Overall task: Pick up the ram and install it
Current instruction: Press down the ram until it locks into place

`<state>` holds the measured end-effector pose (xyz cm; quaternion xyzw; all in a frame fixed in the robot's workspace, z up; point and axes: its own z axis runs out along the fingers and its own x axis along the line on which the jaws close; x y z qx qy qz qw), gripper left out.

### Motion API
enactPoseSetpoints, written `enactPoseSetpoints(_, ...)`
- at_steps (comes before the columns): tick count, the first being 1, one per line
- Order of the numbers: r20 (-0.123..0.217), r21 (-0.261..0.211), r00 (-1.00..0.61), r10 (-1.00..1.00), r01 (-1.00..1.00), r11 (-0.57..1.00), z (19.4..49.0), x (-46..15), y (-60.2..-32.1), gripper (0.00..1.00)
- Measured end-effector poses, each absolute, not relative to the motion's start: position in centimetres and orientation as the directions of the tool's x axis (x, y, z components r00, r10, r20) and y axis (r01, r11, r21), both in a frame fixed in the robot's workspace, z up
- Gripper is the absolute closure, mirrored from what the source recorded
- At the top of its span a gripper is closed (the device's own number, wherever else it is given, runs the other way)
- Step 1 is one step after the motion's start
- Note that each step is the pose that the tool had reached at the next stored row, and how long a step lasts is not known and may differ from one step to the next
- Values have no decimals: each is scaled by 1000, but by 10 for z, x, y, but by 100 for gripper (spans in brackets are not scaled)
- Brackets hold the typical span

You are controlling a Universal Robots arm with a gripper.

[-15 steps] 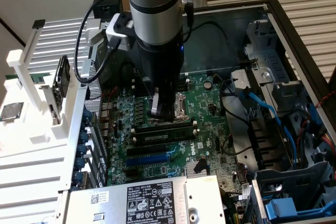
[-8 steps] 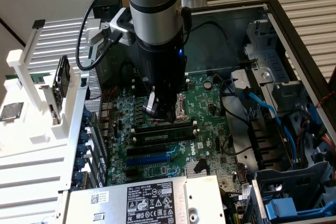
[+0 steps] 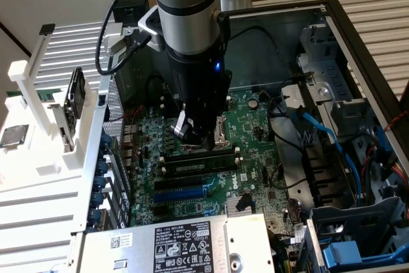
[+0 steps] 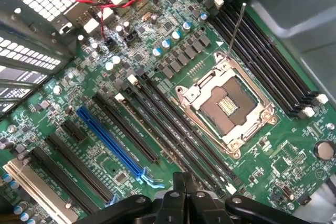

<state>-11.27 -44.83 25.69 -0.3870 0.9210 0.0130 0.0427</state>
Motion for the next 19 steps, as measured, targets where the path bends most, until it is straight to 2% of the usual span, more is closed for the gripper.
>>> enactPoseSetpoints(19,-86,-7,-888,-452,-453,891,257,-113,-448,90)
